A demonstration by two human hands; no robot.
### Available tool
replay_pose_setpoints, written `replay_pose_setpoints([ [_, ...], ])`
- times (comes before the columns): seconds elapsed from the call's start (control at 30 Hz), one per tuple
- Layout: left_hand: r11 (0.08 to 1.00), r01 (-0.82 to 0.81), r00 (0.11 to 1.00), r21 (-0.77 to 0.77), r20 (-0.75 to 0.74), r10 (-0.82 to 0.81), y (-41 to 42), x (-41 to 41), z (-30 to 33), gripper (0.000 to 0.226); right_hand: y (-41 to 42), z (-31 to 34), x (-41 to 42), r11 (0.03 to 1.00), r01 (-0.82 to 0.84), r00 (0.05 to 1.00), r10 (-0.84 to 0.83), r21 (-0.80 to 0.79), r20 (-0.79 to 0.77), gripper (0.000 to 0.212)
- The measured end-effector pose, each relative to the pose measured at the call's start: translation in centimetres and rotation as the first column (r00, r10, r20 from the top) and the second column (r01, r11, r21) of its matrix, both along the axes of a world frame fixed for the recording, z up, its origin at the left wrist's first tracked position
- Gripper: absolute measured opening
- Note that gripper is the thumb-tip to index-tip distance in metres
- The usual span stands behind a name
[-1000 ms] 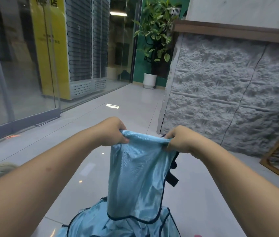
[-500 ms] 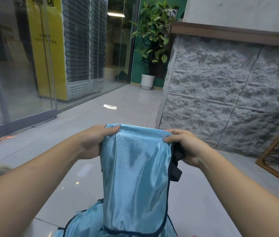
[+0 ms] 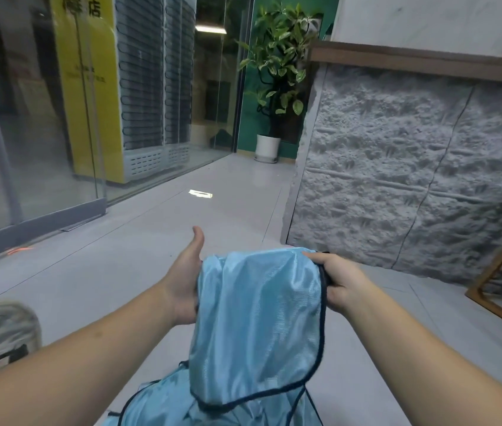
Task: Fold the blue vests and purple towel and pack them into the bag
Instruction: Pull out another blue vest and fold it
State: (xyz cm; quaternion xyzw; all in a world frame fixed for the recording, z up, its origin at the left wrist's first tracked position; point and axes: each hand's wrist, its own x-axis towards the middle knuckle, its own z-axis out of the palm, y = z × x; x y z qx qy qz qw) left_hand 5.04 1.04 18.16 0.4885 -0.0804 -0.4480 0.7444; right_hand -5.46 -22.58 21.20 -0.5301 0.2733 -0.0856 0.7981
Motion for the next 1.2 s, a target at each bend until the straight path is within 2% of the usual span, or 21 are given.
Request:
replay_pose_setpoints([
  [0.03,0.996,0.087,0.996,-0.016,0.009,-0.087,0.0,-0.4,0.4,0.107,-0.1,0.0,0.0,1.0,0.011,1.0,-0.011,0.006,-0.015,0.029],
  [0.1,0.983,0.181,0.98,-0.019,0.084,-0.179,0.1,-0.6,1.1,0.082,-0.3,0.2,-0.2,1.0,0.018,0.999,-0.017,0.021,-0.05,0.031],
  [0.2,0.983,0.169,0.969,0.074,0.172,-0.179,0.0,-0.2,1.1,0.055,-1.1,0.3,-0.3,0.999,0.02,0.996,-0.017,0.04,-0.088,0.032],
  [0.3,0.98,0.113,0.971,0.161,0.192,-0.143,-0.2,0.0,1.3,0.034,-1.1,0.7,-0.8,0.998,-0.024,0.998,0.027,0.063,-0.05,0.029],
  [0.37,0.988,0.07,0.984,0.141,0.154,-0.092,-0.4,0.1,1.4,0.035,-0.7,0.8,-1.2,0.995,-0.041,0.999,0.04,0.088,0.021,0.03],
  [0.43,0.994,0.034,0.993,0.1,0.106,-0.045,-0.7,0.2,1.4,0.041,-0.2,0.4,-1.6,0.994,-0.051,0.994,0.041,0.098,0.098,0.045],
  [0.5,0.998,-0.008,0.997,0.062,0.077,0.004,-1.0,0.2,1.6,0.038,0.0,-0.8,-1.7,0.99,-0.086,0.987,0.07,0.108,0.141,0.065],
  [0.6,0.999,-0.042,0.998,0.022,0.048,0.041,-1.1,0.2,2.1,0.035,0.6,-2.3,-1.8,0.968,-0.224,0.964,0.203,0.116,0.175,0.088],
  [0.67,0.998,-0.054,0.997,0.027,0.05,0.052,-0.9,0.3,2.3,0.035,1.0,-3.0,-1.8,0.941,-0.321,0.933,0.294,0.111,0.206,0.092],
  [0.77,0.996,-0.073,0.996,0.052,0.054,0.071,-0.7,0.7,2.3,0.035,1.3,-2.9,-1.7,0.923,-0.383,0.904,0.367,0.033,0.221,0.085],
  [0.83,0.99,-0.078,0.996,0.116,0.062,0.071,-0.6,1.2,2.3,0.033,1.2,-2.3,-1.4,0.937,-0.349,0.919,0.344,-0.009,0.193,0.07],
  [0.9,0.966,-0.081,0.995,0.244,0.076,0.064,-0.5,2.0,2.0,0.033,1.1,-1.7,-1.2,0.959,-0.282,0.949,0.284,-0.037,0.136,0.06],
  [0.93,0.946,-0.088,0.995,0.311,0.08,0.066,-0.4,2.4,1.6,0.034,0.9,-1.6,-0.9,0.974,-0.224,0.967,0.228,-0.043,0.113,0.06],
  [1.0,0.92,-0.105,0.994,0.378,0.072,0.084,-0.3,2.9,1.0,0.033,0.7,-1.7,-0.5,0.996,-0.088,0.992,0.09,-0.031,0.093,0.081],
  [1.07,0.916,-0.128,0.992,0.381,0.071,0.109,-0.3,3.2,0.7,0.03,0.5,-1.9,-0.3,1.0,-0.017,0.994,0.017,-0.002,0.107,0.106],
  [1.1,0.917,-0.134,0.991,0.376,0.07,0.116,-0.3,3.3,0.6,0.03,0.6,-1.8,-0.3,1.0,-0.016,0.994,0.015,0.006,0.11,0.108],
  [1.13,0.918,-0.151,0.988,0.368,0.067,0.136,-0.3,3.3,0.6,0.031,0.7,-1.8,-0.3,1.0,-0.026,0.994,0.025,0.011,0.11,0.104],
  [1.2,0.939,-0.162,0.987,0.302,0.048,0.155,-0.3,3.4,0.9,0.032,1.0,-1.7,-0.4,0.998,-0.06,0.992,0.059,0.001,0.112,0.083],
])
